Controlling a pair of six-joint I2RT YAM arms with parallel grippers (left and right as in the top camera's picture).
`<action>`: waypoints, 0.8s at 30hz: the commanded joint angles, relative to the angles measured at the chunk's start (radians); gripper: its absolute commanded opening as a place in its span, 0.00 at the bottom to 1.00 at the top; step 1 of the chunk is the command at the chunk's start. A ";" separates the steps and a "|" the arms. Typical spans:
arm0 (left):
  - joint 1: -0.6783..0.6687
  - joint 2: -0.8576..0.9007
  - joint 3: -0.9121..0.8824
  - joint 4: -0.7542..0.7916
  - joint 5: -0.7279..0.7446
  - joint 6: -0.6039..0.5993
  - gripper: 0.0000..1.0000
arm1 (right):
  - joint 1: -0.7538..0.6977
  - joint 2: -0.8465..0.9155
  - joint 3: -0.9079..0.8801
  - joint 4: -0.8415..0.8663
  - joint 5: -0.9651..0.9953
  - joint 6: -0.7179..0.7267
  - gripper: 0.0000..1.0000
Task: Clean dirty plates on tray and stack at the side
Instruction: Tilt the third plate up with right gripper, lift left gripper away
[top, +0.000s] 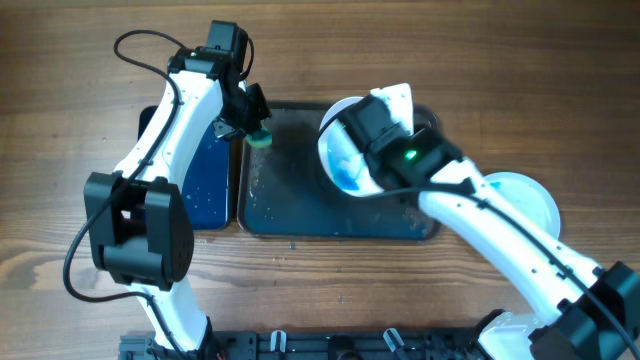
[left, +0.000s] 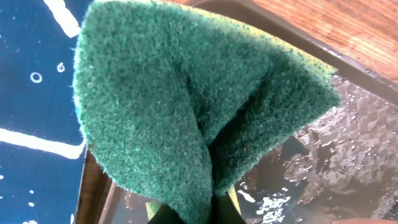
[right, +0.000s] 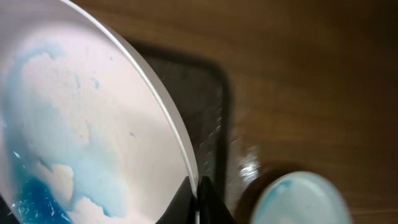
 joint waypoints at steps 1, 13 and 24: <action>-0.002 -0.016 0.011 0.006 0.016 -0.024 0.04 | 0.101 -0.022 0.002 -0.001 0.409 -0.003 0.04; -0.002 -0.016 0.011 0.016 0.016 -0.024 0.04 | 0.319 -0.022 0.002 0.050 0.850 -0.091 0.04; -0.002 -0.016 0.011 0.018 0.016 -0.028 0.04 | 0.347 -0.023 0.002 0.105 0.864 -0.130 0.04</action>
